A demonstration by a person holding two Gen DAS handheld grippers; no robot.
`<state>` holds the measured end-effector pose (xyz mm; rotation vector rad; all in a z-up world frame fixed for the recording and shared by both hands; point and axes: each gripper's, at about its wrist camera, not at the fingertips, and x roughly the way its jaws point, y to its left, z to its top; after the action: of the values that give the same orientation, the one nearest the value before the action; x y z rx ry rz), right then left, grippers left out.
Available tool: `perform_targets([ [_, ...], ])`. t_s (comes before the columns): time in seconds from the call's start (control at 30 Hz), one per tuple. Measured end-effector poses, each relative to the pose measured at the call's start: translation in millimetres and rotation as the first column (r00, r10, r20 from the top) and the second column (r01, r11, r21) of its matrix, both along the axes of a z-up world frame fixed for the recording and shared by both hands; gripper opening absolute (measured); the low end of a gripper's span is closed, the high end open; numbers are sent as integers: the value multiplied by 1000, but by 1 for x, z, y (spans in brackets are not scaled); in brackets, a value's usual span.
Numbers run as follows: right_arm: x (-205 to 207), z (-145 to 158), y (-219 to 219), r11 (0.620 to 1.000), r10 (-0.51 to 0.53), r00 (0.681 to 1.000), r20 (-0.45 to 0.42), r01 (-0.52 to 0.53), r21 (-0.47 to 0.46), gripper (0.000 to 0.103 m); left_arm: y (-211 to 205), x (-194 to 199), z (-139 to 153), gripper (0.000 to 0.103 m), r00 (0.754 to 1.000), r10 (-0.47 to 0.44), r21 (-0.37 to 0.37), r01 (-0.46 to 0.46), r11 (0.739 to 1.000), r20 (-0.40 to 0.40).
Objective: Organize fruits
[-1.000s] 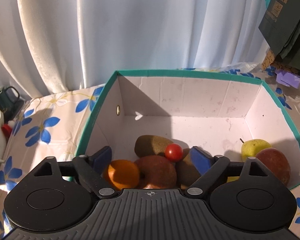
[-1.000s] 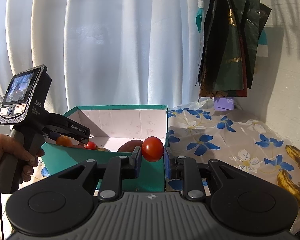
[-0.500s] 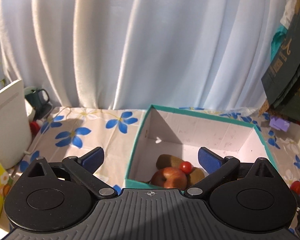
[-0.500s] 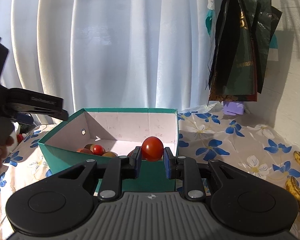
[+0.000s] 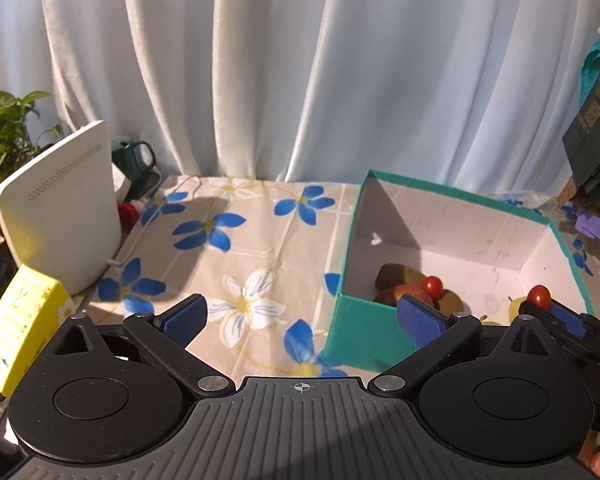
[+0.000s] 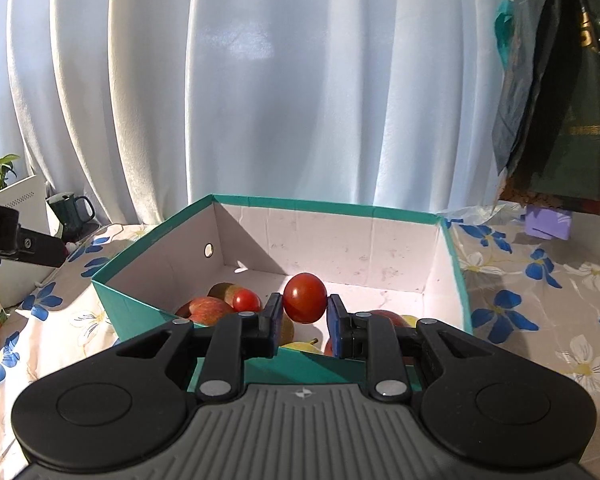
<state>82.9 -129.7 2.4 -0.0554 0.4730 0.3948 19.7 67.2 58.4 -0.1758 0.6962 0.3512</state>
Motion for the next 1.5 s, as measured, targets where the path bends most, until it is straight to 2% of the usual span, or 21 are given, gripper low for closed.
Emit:
perform_targets([
  [0.23, 6, -7, 8, 1000, -5, 1000, -29, 5, -19, 23, 4, 0, -3, 103, 999, 0, 6, 0, 1000, -39],
  [0.93, 10, -3, 2, 997, -38, 998, -50, 35, -62, 25, -5, 22, -9, 103, 996, -44, -6, 43, 999, -82],
  [1.03, 9, -2, 1, 998, -39, 998, -48, 37, -57, 40, -5, 22, -9, 103, 995, -40, -5, 40, 999, -89],
  [1.13, 4, 3, -1, 998, -46, 998, -33, 44, -46, 73, -2, 22, -8, 103, 994, -40, -14, 39, 999, -97],
  [1.2, -3, 9, -5, 999, -47, 999, -8, 46, -23, 80, -1, 22, -9, 103, 994, -41, -22, 39, 999, -106],
  [1.27, -7, 15, -9, 999, -41, 999, -1, 41, -4, 94, 0, 23, -11, 103, 992, -39, -25, 36, 999, -124],
  [1.33, -12, 20, -13, 999, -50, 999, -1, 50, 12, 103, -1, 24, -12, 103, 989, -53, -27, 49, 998, -141],
  [1.5, -20, 30, -26, 997, -46, 994, -97, 52, 65, 103, -6, 25, -15, 103, 981, -81, -23, 78, 997, -177],
])
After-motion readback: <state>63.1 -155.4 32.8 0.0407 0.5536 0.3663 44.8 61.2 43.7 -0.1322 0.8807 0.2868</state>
